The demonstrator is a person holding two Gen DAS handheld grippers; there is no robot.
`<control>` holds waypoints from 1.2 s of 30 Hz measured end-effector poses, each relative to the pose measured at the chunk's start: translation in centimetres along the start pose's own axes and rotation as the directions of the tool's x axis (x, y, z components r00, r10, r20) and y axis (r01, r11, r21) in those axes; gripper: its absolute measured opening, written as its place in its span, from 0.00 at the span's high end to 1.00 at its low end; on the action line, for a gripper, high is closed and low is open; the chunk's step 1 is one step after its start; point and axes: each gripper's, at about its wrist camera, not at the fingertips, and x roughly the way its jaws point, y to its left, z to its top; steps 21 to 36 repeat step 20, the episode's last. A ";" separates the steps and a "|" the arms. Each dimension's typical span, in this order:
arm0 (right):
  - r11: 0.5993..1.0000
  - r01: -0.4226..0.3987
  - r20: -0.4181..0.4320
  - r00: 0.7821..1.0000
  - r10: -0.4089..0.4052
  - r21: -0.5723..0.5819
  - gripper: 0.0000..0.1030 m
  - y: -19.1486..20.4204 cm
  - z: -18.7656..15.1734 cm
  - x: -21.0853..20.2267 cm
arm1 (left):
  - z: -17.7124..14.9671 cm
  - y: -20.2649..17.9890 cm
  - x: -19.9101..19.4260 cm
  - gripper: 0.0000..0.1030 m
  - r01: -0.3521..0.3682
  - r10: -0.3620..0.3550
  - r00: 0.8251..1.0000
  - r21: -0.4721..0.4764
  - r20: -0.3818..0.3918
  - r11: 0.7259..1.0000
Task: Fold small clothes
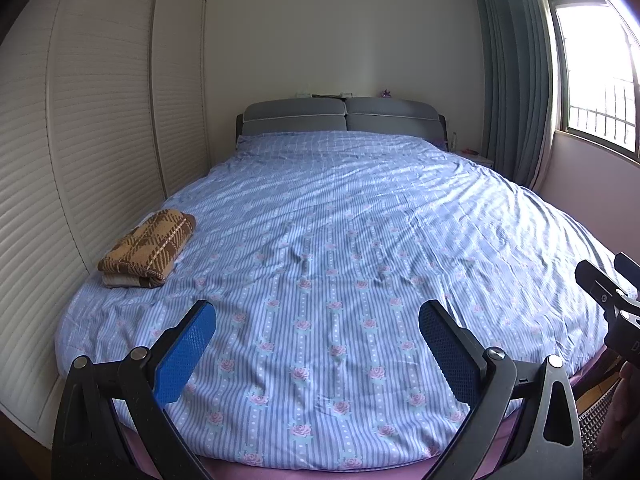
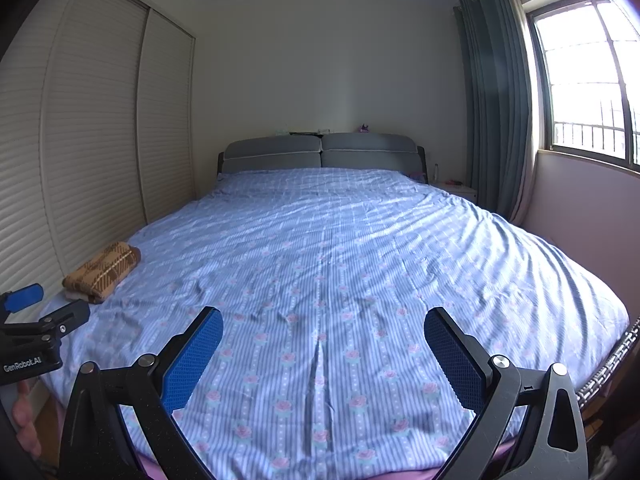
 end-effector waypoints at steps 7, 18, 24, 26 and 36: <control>1.000 -0.001 0.000 1.000 0.001 0.001 0.01 0.0 0.0 0.0 | 0.0 -0.1 -0.1 0.00 -0.002 0.002 1.000 0.003 0.000 1.000; 1.000 -0.001 -0.001 1.000 0.001 0.001 0.01 0.0 0.0 0.0 | -0.1 0.2 0.3 0.00 0.019 -0.019 0.999 -0.017 -0.025 1.000; 1.000 -0.001 -0.001 1.000 0.001 0.001 0.01 -0.1 0.0 0.0 | -0.2 0.3 0.4 0.00 0.016 -0.016 1.000 -0.019 -0.026 1.000; 1.000 -0.001 -0.001 1.000 0.001 0.001 0.01 -0.1 0.0 0.0 | -0.2 0.3 0.4 0.00 0.016 -0.016 1.000 -0.019 -0.026 1.000; 1.000 -0.001 -0.001 1.000 0.001 0.001 0.01 -0.1 0.0 0.0 | -0.2 0.3 0.4 0.00 0.016 -0.016 1.000 -0.019 -0.026 1.000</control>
